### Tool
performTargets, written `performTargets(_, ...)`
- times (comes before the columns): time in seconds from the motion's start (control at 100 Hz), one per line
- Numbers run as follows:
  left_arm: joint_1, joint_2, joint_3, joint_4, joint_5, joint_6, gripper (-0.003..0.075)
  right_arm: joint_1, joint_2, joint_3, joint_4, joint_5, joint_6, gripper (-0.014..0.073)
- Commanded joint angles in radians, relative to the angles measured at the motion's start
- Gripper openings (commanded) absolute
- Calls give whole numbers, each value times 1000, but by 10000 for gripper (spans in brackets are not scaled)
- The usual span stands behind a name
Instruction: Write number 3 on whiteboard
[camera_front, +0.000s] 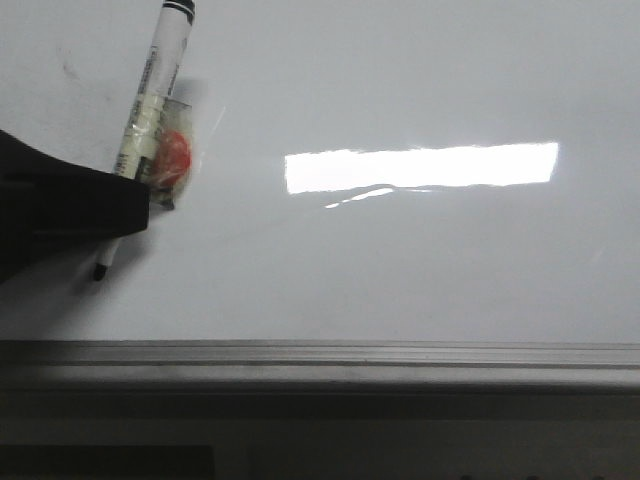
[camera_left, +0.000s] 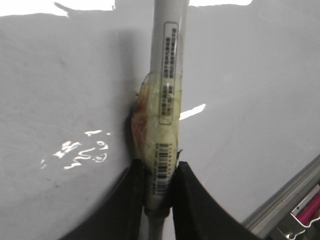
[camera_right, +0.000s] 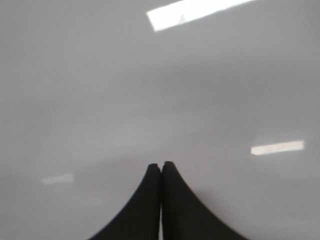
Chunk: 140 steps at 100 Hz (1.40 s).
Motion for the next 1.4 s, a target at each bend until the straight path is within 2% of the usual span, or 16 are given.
performTargets(0.0, 5, 6, -18, 46, -4, -5, -20, 91, 44, -43, 11, -58, -26, -66)
performTargets(0.24, 5, -44, -18, 287, -62, -3, -20, 377, 192, -84, 11, -143, -202, -66)
performTargets(0.43, 5, -50, -18, 494, -64, 23, -20, 566, 342, -172, 11, -155, -240, -37)
performTargets(0.5, 5, -50, -18, 530, -64, 63, -20, 653, 405, -214, 11, -157, -250, 58)
performTargets(0.62, 5, -50, -18, 556, -69, 161, -20, 810, 519, -286, 11, -184, -257, 330)
performTargets(0.67, 5, -50, -18, 558, -79, 192, -20, 866, 574, -316, 11, -194, -257, 398)
performTargets(0.72, 5, -50, -18, 558, -93, 220, -20, 913, 618, -345, 5, -210, -268, 417)
performTargets(0.839, 5, -50, -18, 586, -116, 245, -20, 974, 722, -411, 2, -246, -291, 416)
performTargets(1.049, 5, -50, -18, 620, -116, 245, -20, 976, 832, -488, 2, -269, -291, 416)
performTargets(1.239, 5, -50, -18, 620, -116, 245, -20, 976, 847, -504, 2, -265, -291, 412)
performTargets(1.309, 5, -50, -18, 620, -116, 245, -20, 976, 847, -504, 2, -260, -291, 340)
performTargets(1.339, 5, -50, -18, 621, -116, 245, -20, 976, 847, -504, 2, -260, -291, 279)
performTargets(1.389, 5, -50, -18, 622, -116, 245, -20, 976, 847, -504, 2, -260, -291, 112)
